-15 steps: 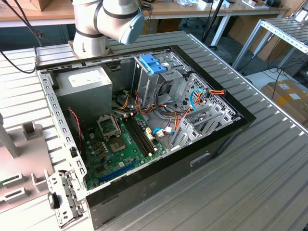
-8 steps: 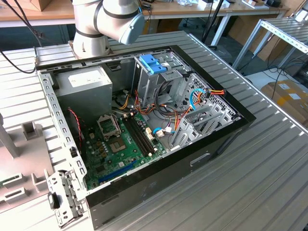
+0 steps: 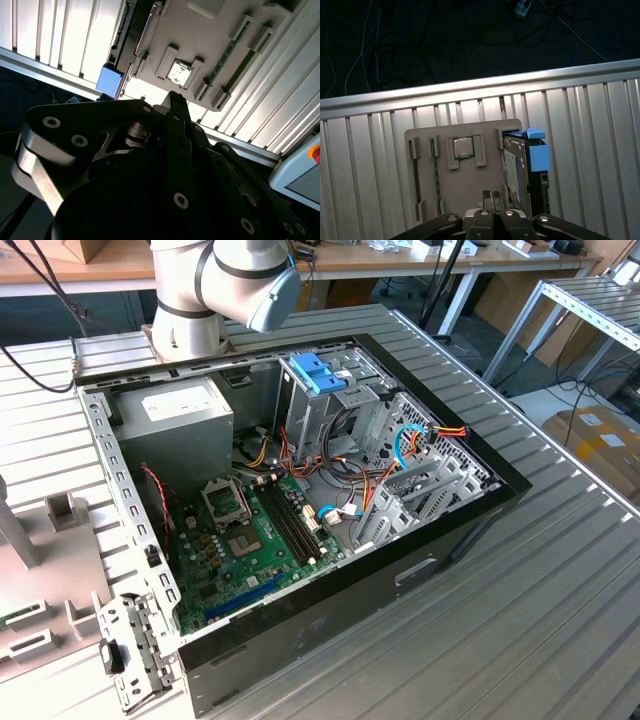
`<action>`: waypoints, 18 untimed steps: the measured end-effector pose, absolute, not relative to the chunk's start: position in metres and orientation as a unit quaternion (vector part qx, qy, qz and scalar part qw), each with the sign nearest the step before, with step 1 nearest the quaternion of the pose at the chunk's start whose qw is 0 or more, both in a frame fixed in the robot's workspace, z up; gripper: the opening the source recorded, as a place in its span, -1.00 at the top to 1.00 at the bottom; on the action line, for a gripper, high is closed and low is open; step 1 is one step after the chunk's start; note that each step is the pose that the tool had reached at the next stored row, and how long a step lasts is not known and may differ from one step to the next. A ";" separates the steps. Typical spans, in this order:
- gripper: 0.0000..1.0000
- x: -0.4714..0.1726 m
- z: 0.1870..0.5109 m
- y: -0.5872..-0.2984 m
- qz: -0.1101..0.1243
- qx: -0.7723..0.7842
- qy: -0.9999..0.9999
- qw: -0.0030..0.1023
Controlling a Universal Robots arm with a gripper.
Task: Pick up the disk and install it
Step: 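Pick up the disk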
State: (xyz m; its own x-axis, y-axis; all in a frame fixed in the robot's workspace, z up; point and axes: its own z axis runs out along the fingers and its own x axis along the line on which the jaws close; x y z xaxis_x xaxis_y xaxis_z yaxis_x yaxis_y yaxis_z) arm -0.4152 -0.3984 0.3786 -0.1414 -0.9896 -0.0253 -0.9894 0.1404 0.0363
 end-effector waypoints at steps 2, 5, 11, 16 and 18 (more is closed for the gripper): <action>0.66 -0.415 0.379 -0.398 -0.022 0.655 -0.755 0.002; 0.29 -0.415 0.379 -0.398 -0.022 0.655 -0.755 0.002; 0.15 -0.415 0.379 -0.398 -0.022 0.655 -0.755 0.002; 0.15 -0.415 0.378 -0.390 -0.022 0.655 -0.755 0.002; 0.15 -0.415 0.378 -0.388 -0.022 0.655 -0.755 0.002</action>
State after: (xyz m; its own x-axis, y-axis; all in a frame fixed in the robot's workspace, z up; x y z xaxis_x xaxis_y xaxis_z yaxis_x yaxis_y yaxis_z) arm -0.4152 -0.3875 0.3780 -0.1413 -0.9896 -0.0255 -0.9894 0.1404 0.0363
